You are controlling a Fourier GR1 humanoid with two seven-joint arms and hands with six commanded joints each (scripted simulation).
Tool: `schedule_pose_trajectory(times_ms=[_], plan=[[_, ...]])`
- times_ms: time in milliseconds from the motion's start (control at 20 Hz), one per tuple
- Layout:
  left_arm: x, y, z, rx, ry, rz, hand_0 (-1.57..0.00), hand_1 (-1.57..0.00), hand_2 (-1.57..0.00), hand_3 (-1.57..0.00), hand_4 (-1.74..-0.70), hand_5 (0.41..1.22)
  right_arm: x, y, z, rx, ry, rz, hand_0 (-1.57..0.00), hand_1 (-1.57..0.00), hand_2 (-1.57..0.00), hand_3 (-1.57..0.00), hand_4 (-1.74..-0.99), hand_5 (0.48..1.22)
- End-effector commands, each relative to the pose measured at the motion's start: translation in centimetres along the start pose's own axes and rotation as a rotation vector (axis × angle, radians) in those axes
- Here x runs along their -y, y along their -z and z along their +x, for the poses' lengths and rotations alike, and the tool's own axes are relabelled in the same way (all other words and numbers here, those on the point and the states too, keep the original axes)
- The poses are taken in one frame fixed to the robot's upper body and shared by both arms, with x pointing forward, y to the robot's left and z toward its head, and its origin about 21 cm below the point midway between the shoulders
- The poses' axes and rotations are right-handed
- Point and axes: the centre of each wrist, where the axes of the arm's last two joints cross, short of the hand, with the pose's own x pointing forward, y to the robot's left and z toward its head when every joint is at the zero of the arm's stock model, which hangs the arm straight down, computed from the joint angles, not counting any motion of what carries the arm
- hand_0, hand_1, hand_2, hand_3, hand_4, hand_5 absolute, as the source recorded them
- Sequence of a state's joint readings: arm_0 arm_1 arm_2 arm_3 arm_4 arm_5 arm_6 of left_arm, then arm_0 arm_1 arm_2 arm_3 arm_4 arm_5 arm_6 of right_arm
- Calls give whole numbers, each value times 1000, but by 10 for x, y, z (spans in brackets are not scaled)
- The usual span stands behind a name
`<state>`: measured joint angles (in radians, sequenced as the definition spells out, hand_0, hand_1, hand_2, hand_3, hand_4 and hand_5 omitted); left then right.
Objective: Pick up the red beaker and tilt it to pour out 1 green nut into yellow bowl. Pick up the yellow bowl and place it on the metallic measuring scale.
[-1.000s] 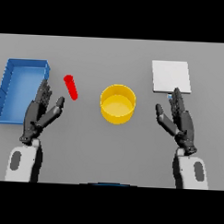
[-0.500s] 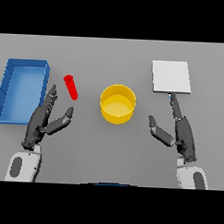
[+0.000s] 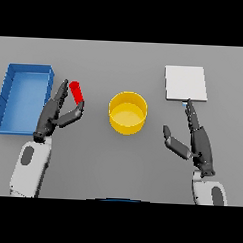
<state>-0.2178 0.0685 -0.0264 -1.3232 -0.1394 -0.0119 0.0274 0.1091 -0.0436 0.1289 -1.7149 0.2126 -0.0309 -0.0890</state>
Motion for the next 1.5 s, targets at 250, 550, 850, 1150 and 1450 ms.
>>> schedule_pose_trajectory(times_ms=[250,550,850,1150,1450], plan=[[8,28,-9,-30,-24,-13,1,1,1,1,-1330,714,3,3,2,-18,-7,-11,1,1,1,1,-1338,688],[8,51,-2,-15,-11,-29,1,1,1,1,-1311,703,4,0,1,0,16,-12,1,1,1,1,-1329,684],[11,67,-2,18,-25,-38,1,1,1,1,-1363,735,2,1,0,-19,13,-3,1,1,1,1,-1298,682],[27,76,0,-6,-29,35,-859,-875,-886,-879,-1439,1003,4,3,3,-8,-5,-5,1,1,1,1,-1283,683],[34,76,-3,59,-26,54,-1384,-1388,-1391,-1390,-1553,1129,0,3,2,-2,11,3,1,1,1,1,-1303,682]])
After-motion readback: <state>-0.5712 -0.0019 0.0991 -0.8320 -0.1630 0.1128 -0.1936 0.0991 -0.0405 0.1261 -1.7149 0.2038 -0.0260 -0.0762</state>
